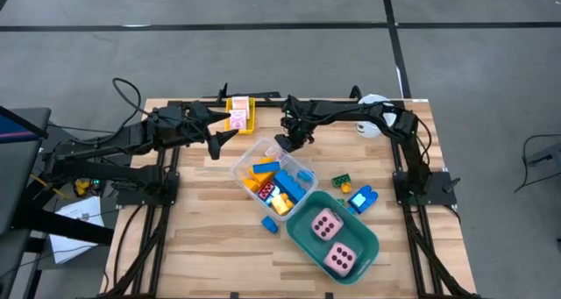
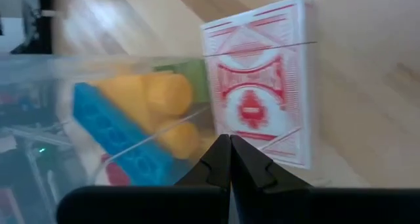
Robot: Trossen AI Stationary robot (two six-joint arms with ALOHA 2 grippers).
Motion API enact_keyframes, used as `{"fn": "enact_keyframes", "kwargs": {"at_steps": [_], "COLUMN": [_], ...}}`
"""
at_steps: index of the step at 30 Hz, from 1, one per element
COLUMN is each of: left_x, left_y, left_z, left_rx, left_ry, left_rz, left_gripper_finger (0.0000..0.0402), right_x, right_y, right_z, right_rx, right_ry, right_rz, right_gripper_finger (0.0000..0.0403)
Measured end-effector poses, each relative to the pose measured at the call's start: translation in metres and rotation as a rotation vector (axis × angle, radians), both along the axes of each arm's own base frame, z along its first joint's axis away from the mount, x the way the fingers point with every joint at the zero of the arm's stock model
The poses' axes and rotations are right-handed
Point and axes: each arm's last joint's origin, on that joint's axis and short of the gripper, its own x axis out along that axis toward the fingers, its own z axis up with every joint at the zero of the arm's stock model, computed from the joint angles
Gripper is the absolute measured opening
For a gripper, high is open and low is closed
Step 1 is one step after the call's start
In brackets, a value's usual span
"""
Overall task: Pick & Place Toys
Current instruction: Put the red deck of cards into the yellow bin
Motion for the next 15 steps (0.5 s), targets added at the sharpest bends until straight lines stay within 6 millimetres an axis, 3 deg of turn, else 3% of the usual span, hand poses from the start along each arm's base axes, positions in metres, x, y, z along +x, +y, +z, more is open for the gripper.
{"fn": "enact_keyframes", "kwargs": {"at_steps": [15], "left_x": [0.0], "left_y": [0.0], "left_z": [0.0], "left_rx": [0.0], "left_ry": [0.0], "left_rz": [0.0], "left_gripper_finger": [0.0289], "right_x": [0.003], "right_y": [0.009], "right_z": [-0.017], "right_rx": [0.025], "right_ry": [0.097], "right_rz": [-0.039], "right_gripper_finger": [0.0]}}
